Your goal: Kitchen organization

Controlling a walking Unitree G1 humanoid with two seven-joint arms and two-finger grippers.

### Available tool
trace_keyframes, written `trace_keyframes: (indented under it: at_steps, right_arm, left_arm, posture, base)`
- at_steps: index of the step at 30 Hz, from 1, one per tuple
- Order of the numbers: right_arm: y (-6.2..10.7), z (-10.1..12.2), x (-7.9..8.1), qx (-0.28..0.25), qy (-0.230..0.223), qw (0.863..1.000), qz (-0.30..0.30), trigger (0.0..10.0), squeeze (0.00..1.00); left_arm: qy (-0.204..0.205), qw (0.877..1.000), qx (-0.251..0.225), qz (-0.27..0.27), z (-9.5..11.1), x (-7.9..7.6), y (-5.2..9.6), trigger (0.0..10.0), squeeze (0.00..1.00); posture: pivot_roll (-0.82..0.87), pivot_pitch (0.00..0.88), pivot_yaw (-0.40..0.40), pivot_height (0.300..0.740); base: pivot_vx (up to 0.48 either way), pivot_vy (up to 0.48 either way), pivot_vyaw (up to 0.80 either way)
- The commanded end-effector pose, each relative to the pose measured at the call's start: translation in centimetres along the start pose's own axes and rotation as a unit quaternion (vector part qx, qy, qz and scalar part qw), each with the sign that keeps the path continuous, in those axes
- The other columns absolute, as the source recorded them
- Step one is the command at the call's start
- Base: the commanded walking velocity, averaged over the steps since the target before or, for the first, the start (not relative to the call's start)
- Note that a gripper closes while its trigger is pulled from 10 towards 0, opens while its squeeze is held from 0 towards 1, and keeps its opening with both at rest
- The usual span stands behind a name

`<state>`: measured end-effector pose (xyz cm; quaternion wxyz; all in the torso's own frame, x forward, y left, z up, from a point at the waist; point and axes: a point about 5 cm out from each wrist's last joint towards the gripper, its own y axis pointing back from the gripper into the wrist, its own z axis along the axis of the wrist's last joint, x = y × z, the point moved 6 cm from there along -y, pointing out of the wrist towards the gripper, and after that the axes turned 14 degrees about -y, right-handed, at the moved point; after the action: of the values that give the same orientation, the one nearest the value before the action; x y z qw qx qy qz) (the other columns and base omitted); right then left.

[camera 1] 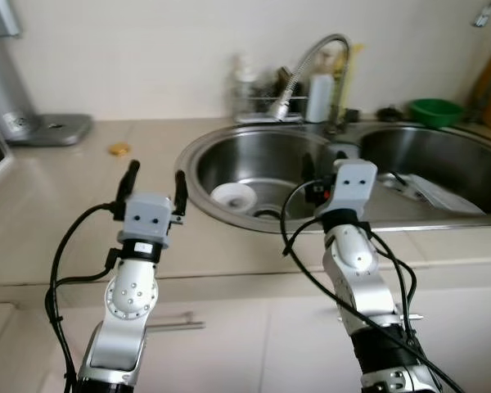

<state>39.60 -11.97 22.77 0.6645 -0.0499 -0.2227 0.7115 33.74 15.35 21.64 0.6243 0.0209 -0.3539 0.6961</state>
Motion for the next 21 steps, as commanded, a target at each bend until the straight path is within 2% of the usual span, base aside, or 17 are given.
trace_keyframes:
  at_steps: [1, 12, 21]
  right_arm:
    - [-0.06, 0.42, -0.58, -0.006, 0.009, 1.0, -0.008, 10.0, 0.0]
    - [0.0, 0.19, -0.67, -0.002, 0.008, 1.0, -0.012, 10.0, 0.0]
    - [-0.01, 0.1, -0.84, 0.0, 0.006, 1.0, -0.015, 10.0, 0.0]
  left_arm:
    - [0.005, 1.0, -0.013, -0.008, 0.78, -0.58, -0.01, 10.0, 0.0]
    - [0.024, 1.0, -0.015, -0.012, 0.78, -0.83, 0.09, 10.0, 0.0]
    - [0.027, 0.999, -0.015, -0.016, 0.75, -1.0, 0.13, 10.0, 0.0]
  posture:
    - [-0.02, 0.0, 0.019, 0.74]
    - [-0.02, 0.0, 0.019, 0.74]
    - [-0.02, 0.0, 0.019, 0.74]
  base:
    - [0.0, 0.0, 0.0]
    - [0.0, 0.0, 0.0]
    - [-0.289, 0.0, 0.0]
